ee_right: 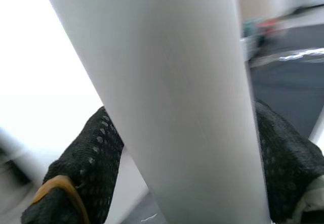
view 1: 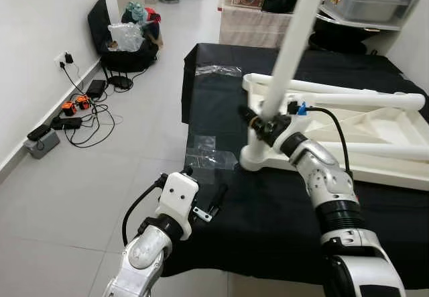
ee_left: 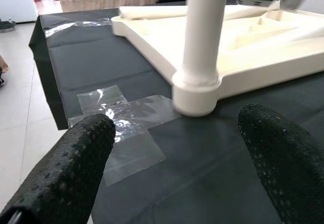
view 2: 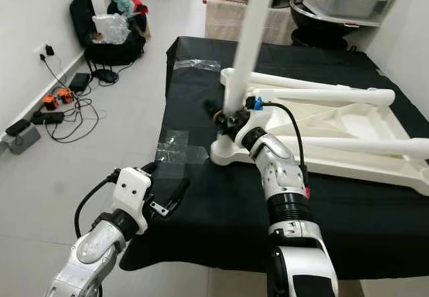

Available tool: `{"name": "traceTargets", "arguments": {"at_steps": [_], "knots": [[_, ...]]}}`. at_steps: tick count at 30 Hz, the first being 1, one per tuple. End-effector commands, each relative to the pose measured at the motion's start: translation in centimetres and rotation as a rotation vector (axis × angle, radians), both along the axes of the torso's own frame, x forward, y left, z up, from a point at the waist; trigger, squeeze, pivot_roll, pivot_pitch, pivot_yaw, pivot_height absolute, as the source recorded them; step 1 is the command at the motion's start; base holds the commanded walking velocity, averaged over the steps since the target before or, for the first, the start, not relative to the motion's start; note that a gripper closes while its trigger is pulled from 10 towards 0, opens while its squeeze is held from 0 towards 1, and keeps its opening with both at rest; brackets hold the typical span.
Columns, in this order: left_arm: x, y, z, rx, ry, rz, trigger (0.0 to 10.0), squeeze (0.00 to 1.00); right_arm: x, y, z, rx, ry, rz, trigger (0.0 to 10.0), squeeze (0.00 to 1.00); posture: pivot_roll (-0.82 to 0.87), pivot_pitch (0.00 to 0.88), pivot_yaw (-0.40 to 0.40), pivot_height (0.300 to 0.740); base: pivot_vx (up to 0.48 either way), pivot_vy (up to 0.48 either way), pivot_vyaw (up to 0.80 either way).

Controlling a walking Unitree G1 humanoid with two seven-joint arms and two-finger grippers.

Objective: Building children table

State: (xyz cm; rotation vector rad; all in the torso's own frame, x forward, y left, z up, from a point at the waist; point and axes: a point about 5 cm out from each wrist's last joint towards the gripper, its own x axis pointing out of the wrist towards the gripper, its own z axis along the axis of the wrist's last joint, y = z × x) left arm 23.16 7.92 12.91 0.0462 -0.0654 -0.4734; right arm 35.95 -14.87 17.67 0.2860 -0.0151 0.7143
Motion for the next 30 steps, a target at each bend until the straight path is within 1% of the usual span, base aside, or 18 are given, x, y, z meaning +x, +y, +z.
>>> {"name": "traceTargets", "arguments": {"at_steps": [1, 3, 6, 11, 12, 14, 15, 20, 21, 22, 23, 24, 25, 26, 27, 28, 29, 30], "knots": [[-0.1, -0.2, -0.3, -0.002, 0.013, -0.001, 10.0, 0.00, -1.2, 1.5, -0.7, 0.005, 0.023, 0.220, 10.0, 0.00, 0.05, 0.000, -0.090, 0.740, 0.000, 0.000, 0.00], [-0.1, -0.2, -0.3, -0.002, 0.013, -0.001, 10.0, 0.00, -2.3, 1.1, -1.2, -0.029, 0.026, 0.388, 10.0, 0.00, 0.05, 0.002, -0.093, 0.740, 0.000, 0.000, 0.00], [-0.1, -0.2, -0.3, -0.002, 0.014, -0.001, 10.0, 0.00, -2.7, 0.9, -1.4, -0.049, 0.029, 0.486, 10.0, 0.00, 0.06, 0.003, -0.092, 0.740, 0.000, 0.000, 0.00], [-0.1, -0.2, -0.3, -0.002, 0.015, 0.000, 10.0, 0.00, -2.7, 1.0, -1.3, -0.048, 0.028, 0.535, 10.0, 0.00, 0.06, 0.001, -0.093, 0.740, 0.000, 0.000, 0.00], [-0.1, -0.2, -0.3, -0.002, 0.015, 0.000, 10.0, 0.00, -2.5, 1.3, -1.2, -0.045, 0.015, 0.525, 5.0, 0.00, 0.06, 0.004, -0.093, 0.740, 0.000, 0.000, 0.00], [-0.1, -0.2, -0.3, -0.002, 0.015, 0.000, 10.0, 0.00, -2.5, 1.3, -1.2, -0.045, 0.015, 0.525, 5.0, 0.00, 0.06, 0.004, -0.093, 0.740, 0.000, 0.000, 0.00], [-0.1, -0.2, -0.3, -0.001, 0.015, 0.000, 10.0, 0.00, -2.1, 2.1, -0.9, -0.022, -0.019, 0.480, 0.0, 0.00, 0.06, 0.004, -0.093, 0.740, 0.000, 0.000, 0.00], [-0.1, -0.2, -0.3, 0.000, 0.015, 0.000, 10.0, 0.00, -1.5, 2.3, -0.8, -0.002, -0.030, 0.390, 0.0, 0.00, 0.06, 0.003, -0.092, 0.740, 0.000, 0.000, 0.00], [-0.1, -0.2, -0.4, 0.000, 0.016, 0.000, 10.0, 0.00, -1.1, 2.3, -0.8, -0.005, -0.033, 0.322, 0.0, 0.00, 0.06, 0.003, -0.092, 0.740, 0.000, 0.000, 0.00], [-0.1, -0.2, -0.4, 0.000, 0.016, 0.000, 10.0, 0.00, -1.1, 2.3, -0.8, -0.005, -0.033, 0.322, 0.0, 0.00, 0.06, 0.003, -0.092, 0.740, 0.000, 0.000, 0.00], [-0.1, -0.2, -0.3, 0.000, 0.016, 0.000, 10.0, 0.00, 0.0, 2.0, -0.8, -0.026, -0.039, 0.103, 0.0, 0.00, 0.05, 0.004, -0.090, 0.740, 0.000, 0.000, 0.00], [-0.1, -0.2, -0.3, 0.000, 0.016, 0.000, 10.0, 0.00, 0.0, 2.0, -0.8, -0.026, -0.039, 0.103, 0.0, 0.00, 0.05, 0.004, -0.090, 0.740, 0.000, 0.000, 0.00], [-0.1, -0.1, -0.3, 0.000, 0.016, 0.000, 10.0, 0.00, 0.4, 1.8, -0.8, -0.037, -0.043, 0.010, 0.0, 0.00, 0.05, 0.004, -0.090, 0.740, 0.000, 0.000, 0.00], [-0.1, -0.1, -0.3, 0.000, 0.016, 0.000, 10.0, 0.00, 1.2, 1.0, -0.8, -0.065, -0.030, -0.172, 0.0, 0.00, 0.05, 0.004, -0.092, 0.740, 0.000, 0.000, 0.00], [-0.1, -0.1, -0.3, 0.000, 0.016, 0.000, 10.0, 0.00, 1.2, 1.0, -0.8, -0.065, -0.030, -0.172, 0.0, 0.00, 0.05, 0.004, -0.092, 0.740, 0.000, 0.000, 0.00], [-0.1, -0.1, -0.3, 0.000, 0.016, 0.000, 10.0, 0.00, 1.6, -0.4, -0.9, -0.155, -0.031, -0.409, 0.0, 0.00, 0.05, 0.005, -0.090, 0.740, 0.000, 0.000, 0.00], [-0.1, -0.1, -0.3, 0.000, 0.016, 0.000, 10.0, 0.00, 1.6, -0.4, -0.9, -0.155, -0.031, -0.409, 0.0, 0.00, 0.05, 0.005, -0.090, 0.740, 0.000, 0.000, 0.00], [-0.1, -0.1, -0.3, 0.001, 0.016, 0.000, 10.0, 0.00, 1.7, -1.7, -1.0, -0.224, -0.022, -0.607, 0.0, 0.00, 0.05, 0.004, -0.089, 0.740, 0.000, 0.000, 0.00]]}}
